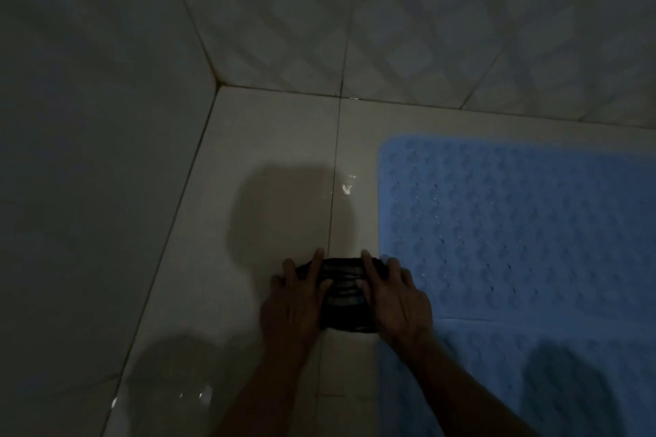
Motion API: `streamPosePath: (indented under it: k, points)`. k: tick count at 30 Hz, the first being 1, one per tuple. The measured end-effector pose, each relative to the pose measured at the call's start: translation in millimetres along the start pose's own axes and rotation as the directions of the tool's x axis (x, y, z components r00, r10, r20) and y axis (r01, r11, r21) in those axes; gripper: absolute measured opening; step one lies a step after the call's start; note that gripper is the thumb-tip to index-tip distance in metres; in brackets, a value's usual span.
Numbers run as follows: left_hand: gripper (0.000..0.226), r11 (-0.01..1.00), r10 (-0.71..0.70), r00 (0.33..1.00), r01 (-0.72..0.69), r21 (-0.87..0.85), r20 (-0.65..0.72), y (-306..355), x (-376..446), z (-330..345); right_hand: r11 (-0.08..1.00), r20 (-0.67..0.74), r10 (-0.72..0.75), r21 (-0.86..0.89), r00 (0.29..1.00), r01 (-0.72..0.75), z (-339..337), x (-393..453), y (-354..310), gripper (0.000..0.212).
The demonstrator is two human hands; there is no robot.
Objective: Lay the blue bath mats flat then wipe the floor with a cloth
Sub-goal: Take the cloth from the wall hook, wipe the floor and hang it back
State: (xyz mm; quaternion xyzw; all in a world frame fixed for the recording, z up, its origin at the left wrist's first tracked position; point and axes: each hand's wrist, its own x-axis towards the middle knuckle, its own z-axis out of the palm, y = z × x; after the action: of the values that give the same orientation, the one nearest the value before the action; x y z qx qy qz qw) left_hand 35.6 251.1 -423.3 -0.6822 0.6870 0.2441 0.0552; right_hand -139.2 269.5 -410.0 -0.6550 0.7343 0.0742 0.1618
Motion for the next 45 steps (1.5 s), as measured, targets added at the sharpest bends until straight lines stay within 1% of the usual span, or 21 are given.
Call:
streamPosePath:
  k: [4, 7, 13, 17, 20, 23, 26, 28, 31, 34, 39, 41, 45]
  points:
    - [0.059, 1.000, 0.022, 1.000, -0.022, -0.018, 0.004, 2, 9, -2, 1.000, -0.042, 0.009, -0.015, 0.999, -0.010, -2, 6, -1, 0.058]
    - [0.059, 1.000, 0.029, 0.999, -0.029, 0.011, 0.020, 1, 13, -6, 1.000, -0.021, 0.006, -0.015, 1.000, -0.006, -2, 13, 0, 0.060]
    - [0.059, 0.999, 0.019, 0.999, -0.017, 0.045, -0.036, 5, 33, -11, 1.000, -0.028, -0.010, 0.025, 1.000, 0.011, -7, 39, 3, 0.060]
    - [0.058, 0.992, 0.001, 0.996, 0.011, 0.126, -0.090, 13, 54, -18, 0.999, -0.080, -0.044, 0.003, 0.996, 0.045, -14, 59, 8, 0.059]
    - [0.058, 0.985, -0.022, 0.997, 0.035, 0.171, -0.077, 20, 69, -26, 0.996, -0.094, -0.083, 0.005, 0.992, 0.084, -21, 73, 11, 0.057]
    - [0.060, 0.977, -0.019, 0.994, 0.040, 0.208, -0.104, 27, 80, -33, 0.995, -0.082, -0.100, 0.021, 0.992, 0.102, -34, 90, 13, 0.055]
    - [0.058, 0.986, -0.044, 0.992, 0.062, 0.154, -0.118, 37, 97, -40, 0.995, -0.129, -0.098, -0.046, 0.987, 0.093, -42, 110, 17, 0.059]
    - [0.059, 0.983, -0.053, 0.990, 0.075, 0.165, -0.133, 44, 110, -44, 0.994, -0.131, -0.100, -0.059, 0.986, 0.093, -44, 124, 19, 0.062]
    - [0.060, 0.971, -0.075, 0.987, 0.105, 0.213, -0.144, 54, 128, -51, 0.993, -0.154, -0.119, -0.036, 0.981, 0.114, -53, 142, 25, 0.057]
    - [0.060, 0.967, -0.107, 0.984, 0.136, 0.213, -0.145, 63, 143, -56, 0.994, -0.195, -0.109, -0.034, 0.975, 0.104, -63, 162, 32, 0.057]
    - [0.059, 0.952, -0.124, 0.980, 0.162, 0.259, -0.158, 83, 174, -68, 0.994, -0.192, -0.077, 0.065, 0.978, 0.091, -69, 192, 37, 0.056]
    - [0.060, 0.945, -0.132, 0.981, 0.168, 0.281, -0.143, 86, 182, -70, 0.995, -0.237, -0.094, 0.013, 0.967, 0.100, -68, 197, 38, 0.055]
    - [0.062, 0.928, -0.097, 0.978, 0.155, 0.340, -0.183, 87, 192, -73, 0.992, -0.295, -0.129, -0.041, 0.947, 0.122, -70, 212, 42, 0.053]
